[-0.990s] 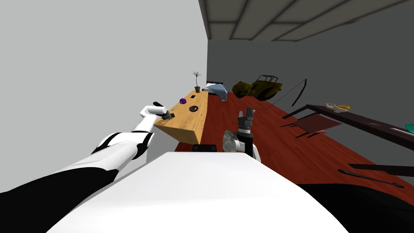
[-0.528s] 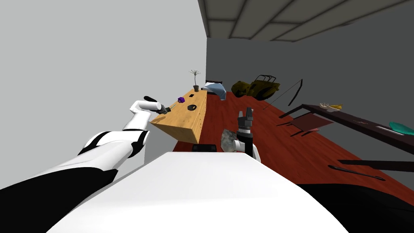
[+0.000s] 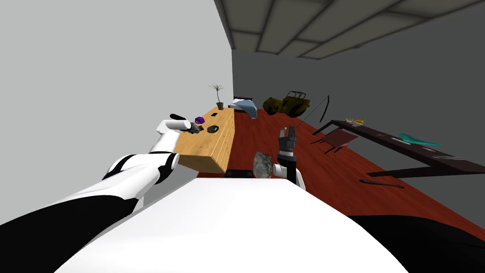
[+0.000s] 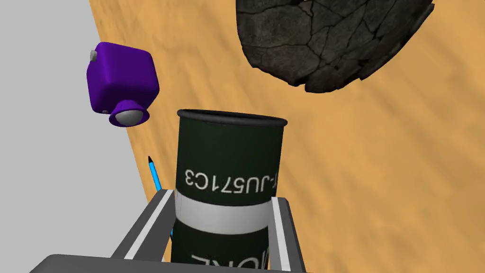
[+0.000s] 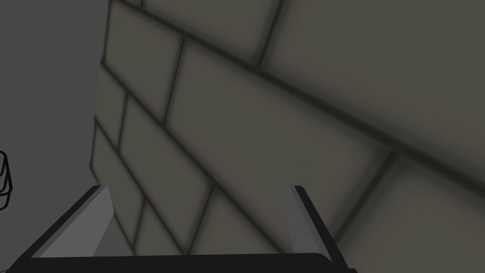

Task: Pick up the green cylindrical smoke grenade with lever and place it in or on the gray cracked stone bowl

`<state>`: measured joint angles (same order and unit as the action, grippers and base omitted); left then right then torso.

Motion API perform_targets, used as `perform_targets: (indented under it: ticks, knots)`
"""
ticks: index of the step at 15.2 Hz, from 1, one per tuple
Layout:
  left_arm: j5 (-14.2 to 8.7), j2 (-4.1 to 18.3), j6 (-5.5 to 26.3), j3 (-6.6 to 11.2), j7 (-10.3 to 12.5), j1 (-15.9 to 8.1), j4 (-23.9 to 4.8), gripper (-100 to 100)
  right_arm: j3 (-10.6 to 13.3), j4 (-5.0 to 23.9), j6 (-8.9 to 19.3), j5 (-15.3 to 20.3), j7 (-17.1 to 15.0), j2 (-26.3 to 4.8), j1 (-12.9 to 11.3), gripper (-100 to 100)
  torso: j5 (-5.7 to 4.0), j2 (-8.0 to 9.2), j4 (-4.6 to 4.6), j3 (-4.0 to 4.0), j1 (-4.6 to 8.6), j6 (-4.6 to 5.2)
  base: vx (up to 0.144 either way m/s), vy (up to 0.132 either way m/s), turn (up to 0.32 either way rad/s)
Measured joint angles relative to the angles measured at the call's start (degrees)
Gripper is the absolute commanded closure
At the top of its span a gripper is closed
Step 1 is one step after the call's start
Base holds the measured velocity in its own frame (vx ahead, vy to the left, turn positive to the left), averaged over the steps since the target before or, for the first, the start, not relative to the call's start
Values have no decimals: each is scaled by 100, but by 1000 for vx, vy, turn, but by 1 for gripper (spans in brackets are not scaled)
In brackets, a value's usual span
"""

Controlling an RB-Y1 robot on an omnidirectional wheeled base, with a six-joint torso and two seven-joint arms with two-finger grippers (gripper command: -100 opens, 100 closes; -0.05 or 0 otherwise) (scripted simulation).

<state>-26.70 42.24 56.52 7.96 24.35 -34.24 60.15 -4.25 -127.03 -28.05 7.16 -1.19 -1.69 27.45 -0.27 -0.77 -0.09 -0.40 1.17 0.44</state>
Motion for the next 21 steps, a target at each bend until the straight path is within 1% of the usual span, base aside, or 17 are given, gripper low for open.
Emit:
perform_targets:
  ticks: [1, 2, 3, 4, 9, 13, 16, 18, 21]
  knots:
    - [-42, -79, 11, 1, -9, -20, 23, 100, -1, 0, 0, 0, 0, -1, 0, 0, 2, -3, 0, -2, -21, -2, 154, -13, -120]
    - [-80, -165, 46, 1, 13, -32, 110, 100, -1, 0, 0, 0, 0, -1, 0, 0, 5, 2, 2, 1, -42, -7, 141, 17, -102]
    - [-170, -226, 59, 5, -7, -101, 99, 100, -2, 0, 0, 0, 0, -2, 0, 0, 7, 7, 4, 5, -61, -12, 85, 12, -73]
    - [-201, -243, 52, 5, -25, -132, 91, -100, -2, 0, 0, 0, 0, -1, 0, 0, 11, 26, 4, 14, -76, -28, 35, -1, -25]
    - [-201, -246, 50, 4, -26, -135, 94, -100, -2, 0, 0, 0, 0, -2, -1, 0, 16, 84, 18, 48, -92, -36, 8, -1, -1]
    - [-291, -92, 307, -2, 26, -257, 200, -100, -2, 1, 1, 0, 0, -2, -1, 0, 15, 90, 20, 52, -93, -37, 3, 1, -2]
    - [-350, 24, 553, 8, 107, -262, 427, -100, -2, 1, 1, 0, 0, -2, -1, 0, 15, 91, 21, 53, -93, -37, 0, 0, 0]
    - [-385, 99, 716, -1, 155, -333, 501, -100, -2, 1, 1, 0, 0, -2, -1, 0, 15, 91, 21, 53, -92, -36, 0, 0, 0]
    - [-391, 109, 748, -2, 161, -345, 505, -100, -2, 1, 1, 0, 0, -2, -1, 0, 16, 92, 20, 52, -93, -37, 0, 0, 0]
